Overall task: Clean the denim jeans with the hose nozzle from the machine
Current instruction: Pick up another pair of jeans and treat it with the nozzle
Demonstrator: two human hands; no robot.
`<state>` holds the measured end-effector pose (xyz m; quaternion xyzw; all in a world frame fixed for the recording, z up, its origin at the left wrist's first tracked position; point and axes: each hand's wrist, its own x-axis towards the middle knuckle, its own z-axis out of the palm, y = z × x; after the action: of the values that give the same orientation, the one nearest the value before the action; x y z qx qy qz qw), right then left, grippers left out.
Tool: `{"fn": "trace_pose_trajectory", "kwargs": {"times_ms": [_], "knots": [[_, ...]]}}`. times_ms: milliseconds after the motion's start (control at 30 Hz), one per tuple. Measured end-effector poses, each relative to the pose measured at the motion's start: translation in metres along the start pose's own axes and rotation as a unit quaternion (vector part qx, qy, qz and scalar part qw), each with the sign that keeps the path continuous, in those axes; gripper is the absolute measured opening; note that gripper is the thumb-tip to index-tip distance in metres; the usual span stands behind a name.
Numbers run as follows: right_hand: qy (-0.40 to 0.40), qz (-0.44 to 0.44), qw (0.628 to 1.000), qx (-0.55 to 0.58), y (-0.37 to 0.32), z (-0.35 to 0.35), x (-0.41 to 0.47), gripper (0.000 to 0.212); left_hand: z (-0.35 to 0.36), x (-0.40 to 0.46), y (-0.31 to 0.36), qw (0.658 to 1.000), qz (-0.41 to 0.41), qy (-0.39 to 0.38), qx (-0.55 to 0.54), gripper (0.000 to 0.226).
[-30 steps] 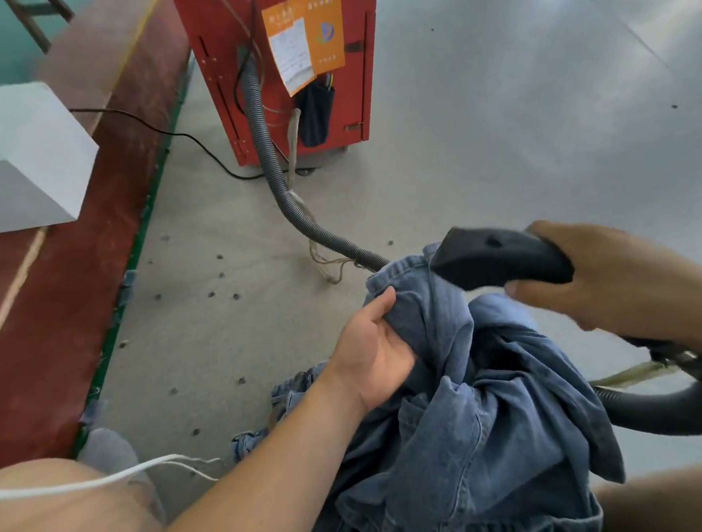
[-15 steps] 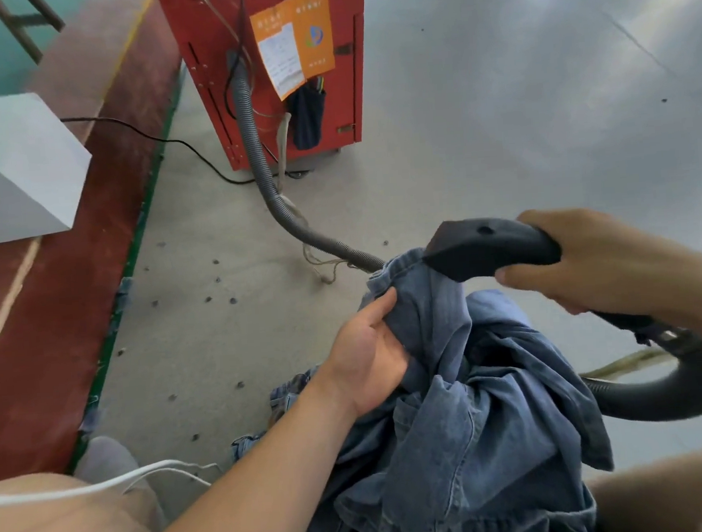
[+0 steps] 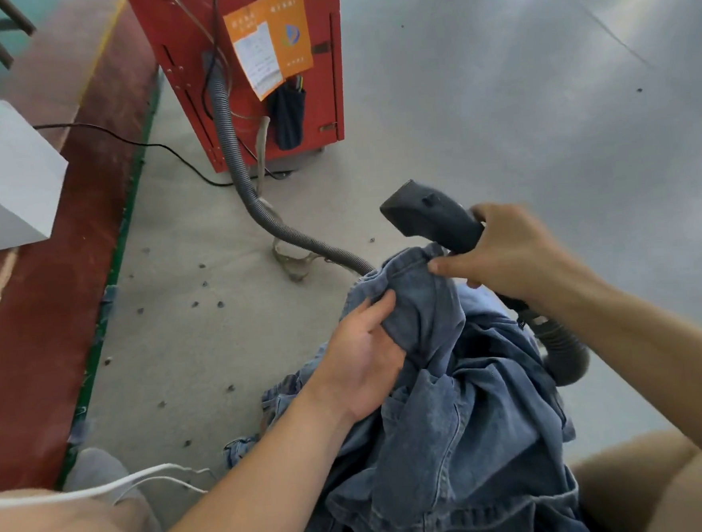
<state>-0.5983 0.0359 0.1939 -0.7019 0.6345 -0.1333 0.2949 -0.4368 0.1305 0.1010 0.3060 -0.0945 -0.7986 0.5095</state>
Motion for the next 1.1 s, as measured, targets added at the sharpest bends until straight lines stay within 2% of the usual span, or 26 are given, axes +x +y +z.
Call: {"fn": "trace_pose_trajectory", "kwargs": {"times_ms": [100,167,200,233,267,333,400,533,633,767,867,967,1100], "knots": [[0.001,0.044,0.997,0.068,0.011,-0.003,0.008,0.022,-0.005,0.003,0.000,0.998,0.024,0.042,-0.041,0.042],[0.004,0.064,0.994,0.091,0.018,-0.007,0.011,0.025,-0.012,0.002,0.007,0.990,0.043,0.064,-0.117,0.038],[0.001,0.068,0.993,0.094,0.020,-0.007,0.011,0.026,-0.015,0.001,0.012,0.990,0.051,0.057,-0.117,0.035],[-0.005,0.066,0.993,0.092,0.021,-0.007,0.011,0.026,-0.015,-0.002,0.019,0.996,0.048,0.043,-0.068,0.032],[-0.013,0.061,0.994,0.089,0.022,-0.006,0.010,0.026,-0.013,-0.004,0.023,0.999,0.034,0.033,0.025,0.028],[-0.028,0.044,0.995,0.083,0.020,-0.003,0.008,0.024,-0.006,-0.003,0.023,0.975,0.011,0.042,0.218,0.032],[-0.036,0.019,0.996,0.080,0.017,0.001,0.009,0.024,0.000,0.003,0.018,0.957,0.035,0.075,0.276,0.042],[-0.038,-0.004,0.998,0.055,0.010,0.005,0.010,0.028,-0.002,0.006,0.018,0.977,0.098,0.113,0.152,0.038],[-0.036,-0.016,0.998,0.048,0.009,-0.001,0.008,0.042,-0.004,0.012,0.019,0.970,0.113,0.202,0.077,0.037],[-0.005,-0.130,0.991,-0.012,0.007,-0.037,-0.008,0.031,-0.001,0.010,0.019,0.961,0.102,0.258,0.003,0.031],[-0.085,-0.139,0.985,-0.054,0.003,-0.062,-0.024,0.038,0.001,0.014,0.018,0.950,0.116,0.288,-0.017,0.018],[-0.173,-0.126,0.972,-0.092,0.004,-0.060,-0.037,0.035,0.009,0.015,0.016,0.950,0.120,0.289,-0.020,0.015],[-0.153,-0.148,0.970,-0.114,0.001,-0.042,-0.043,0.024,0.011,0.014,0.013,0.953,0.139,0.268,-0.031,0.005]]}}
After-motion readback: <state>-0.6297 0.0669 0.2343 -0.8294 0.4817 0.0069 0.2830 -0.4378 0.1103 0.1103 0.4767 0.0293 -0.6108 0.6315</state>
